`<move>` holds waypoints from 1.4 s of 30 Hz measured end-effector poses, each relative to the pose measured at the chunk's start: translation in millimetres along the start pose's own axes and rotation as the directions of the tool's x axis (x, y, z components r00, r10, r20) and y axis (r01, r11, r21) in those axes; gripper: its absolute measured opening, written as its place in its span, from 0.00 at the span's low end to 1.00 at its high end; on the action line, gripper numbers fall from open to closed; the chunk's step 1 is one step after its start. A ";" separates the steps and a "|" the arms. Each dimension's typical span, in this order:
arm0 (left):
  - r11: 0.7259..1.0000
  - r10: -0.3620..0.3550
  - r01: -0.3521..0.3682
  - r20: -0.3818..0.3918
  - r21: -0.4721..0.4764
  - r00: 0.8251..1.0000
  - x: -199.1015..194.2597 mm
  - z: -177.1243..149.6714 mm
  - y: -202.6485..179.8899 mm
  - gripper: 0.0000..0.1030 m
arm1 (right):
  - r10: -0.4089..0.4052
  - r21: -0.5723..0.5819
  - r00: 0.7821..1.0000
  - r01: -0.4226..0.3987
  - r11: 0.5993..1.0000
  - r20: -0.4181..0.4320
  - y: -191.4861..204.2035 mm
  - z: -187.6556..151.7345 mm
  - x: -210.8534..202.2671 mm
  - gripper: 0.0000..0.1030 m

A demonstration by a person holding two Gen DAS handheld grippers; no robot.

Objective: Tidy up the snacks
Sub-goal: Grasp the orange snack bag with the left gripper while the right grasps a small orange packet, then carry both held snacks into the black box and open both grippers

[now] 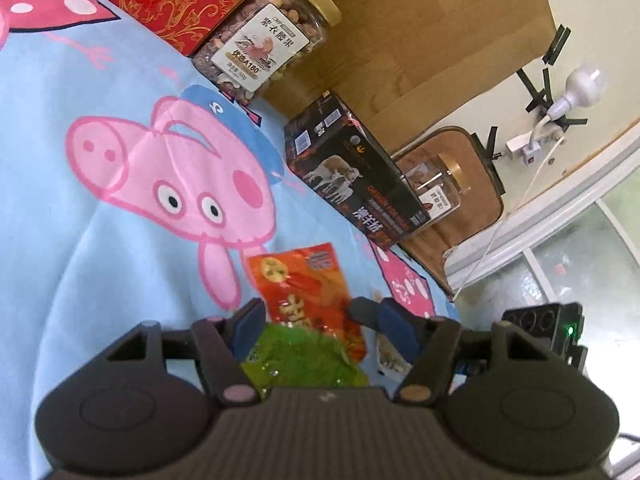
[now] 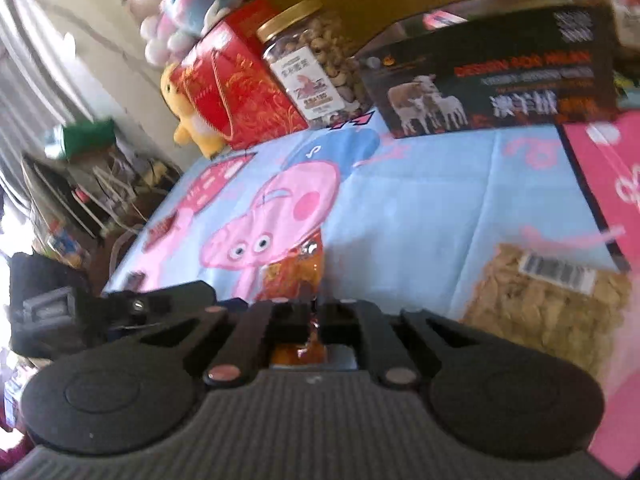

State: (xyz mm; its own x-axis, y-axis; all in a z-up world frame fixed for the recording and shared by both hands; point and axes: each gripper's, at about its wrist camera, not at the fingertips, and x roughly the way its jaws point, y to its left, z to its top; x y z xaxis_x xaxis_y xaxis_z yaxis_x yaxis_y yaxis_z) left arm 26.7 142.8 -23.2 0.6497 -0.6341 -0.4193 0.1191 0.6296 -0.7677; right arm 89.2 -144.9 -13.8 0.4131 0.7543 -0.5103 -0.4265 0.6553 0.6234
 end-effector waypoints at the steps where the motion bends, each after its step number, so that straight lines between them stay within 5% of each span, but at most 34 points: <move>1: 1.000 -0.008 0.008 0.001 -0.002 1.000 -1.3 0.2 0.0 0.64 | -0.005 0.012 1.000 0.005 1.000 0.015 -1.2 -1.6 -5.7 0.04; 11: 0.999 -0.051 0.051 -0.011 -0.006 0.999 2.6 5.0 -11.7 0.66 | -0.025 0.102 0.988 0.009 0.995 0.150 -12.7 -22.4 -60.9 0.03; 22: 0.995 -0.060 0.074 -0.172 0.074 0.983 56.8 -8.0 -47.3 0.66 | -0.090 0.131 0.986 0.072 0.989 0.140 -32.7 -45.0 -70.3 0.08; 28: 0.991 -0.013 0.035 -0.170 0.127 0.985 60.2 -17.7 -49.7 0.66 | 0.015 0.136 0.998 -0.023 0.990 0.054 -39.3 -50.6 -65.8 0.19; 33: 0.990 -0.006 0.029 -0.161 0.140 0.987 57.6 -16.2 -47.6 0.67 | 0.053 0.150 0.998 -0.059 0.987 0.045 -37.1 -53.8 -57.7 0.13; 42: 0.992 -0.118 0.123 -0.153 0.018 0.981 49.4 -2.4 -42.7 0.78 | 0.167 0.374 0.965 -0.233 0.898 0.201 -68.2 -41.5 -88.2 0.03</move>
State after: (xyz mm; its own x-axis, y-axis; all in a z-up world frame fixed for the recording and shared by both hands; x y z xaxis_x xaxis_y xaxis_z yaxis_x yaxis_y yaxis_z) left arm 51.9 83.5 -12.3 0.5088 -0.7652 -0.3944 0.2116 0.5552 -0.8043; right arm 48.5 -254.5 -36.0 0.4897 0.8293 -0.2692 -0.1786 0.3975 0.9000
